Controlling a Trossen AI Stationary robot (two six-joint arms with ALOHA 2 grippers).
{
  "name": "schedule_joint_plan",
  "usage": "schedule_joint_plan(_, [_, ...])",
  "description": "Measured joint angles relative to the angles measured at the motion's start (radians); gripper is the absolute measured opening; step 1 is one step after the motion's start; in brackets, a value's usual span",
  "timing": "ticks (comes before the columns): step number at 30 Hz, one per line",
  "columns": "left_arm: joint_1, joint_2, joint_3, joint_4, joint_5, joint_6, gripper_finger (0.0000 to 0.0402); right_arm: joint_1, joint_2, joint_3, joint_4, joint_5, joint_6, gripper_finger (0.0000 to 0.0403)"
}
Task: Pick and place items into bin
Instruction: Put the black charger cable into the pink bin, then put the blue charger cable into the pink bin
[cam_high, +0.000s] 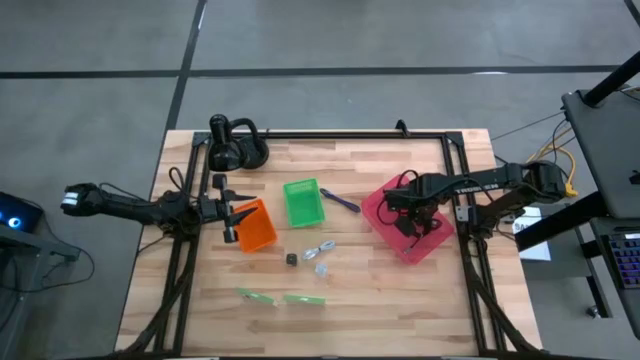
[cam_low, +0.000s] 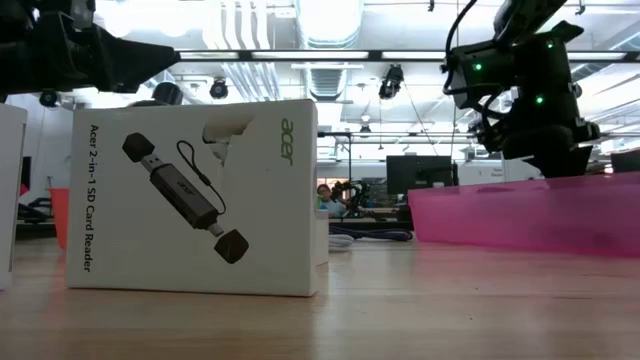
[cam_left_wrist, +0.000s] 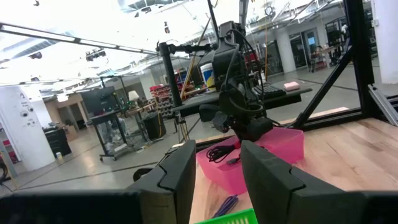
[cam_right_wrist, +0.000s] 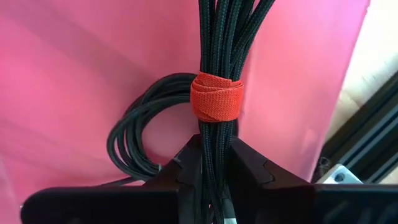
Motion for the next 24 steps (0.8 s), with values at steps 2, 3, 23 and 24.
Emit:
schedule_joint_plan(2, [0.000,0.000,0.000,0.000,0.000,0.000,0.0113,0.000,0.000,-0.002,0.010,0.004,0.000,0.0043])
schedule_joint_plan(3, [0.000,0.000,0.000,0.000,0.000,0.000,0.0113,0.000,0.000,-0.002,0.014,0.009,0.000,0.0045])
schedule_joint_plan(23, [0.000,0.000,0.000,0.000,0.000,0.000,0.0113,0.000,-0.002,0.017,0.008,0.024,-0.059,0.0100])
schedule_joint_plan(24, [0.000,0.000,0.000,0.000,0.000,0.000,0.0113,0.000,-0.003,0.025,0.008,0.025,-0.064,0.0102])
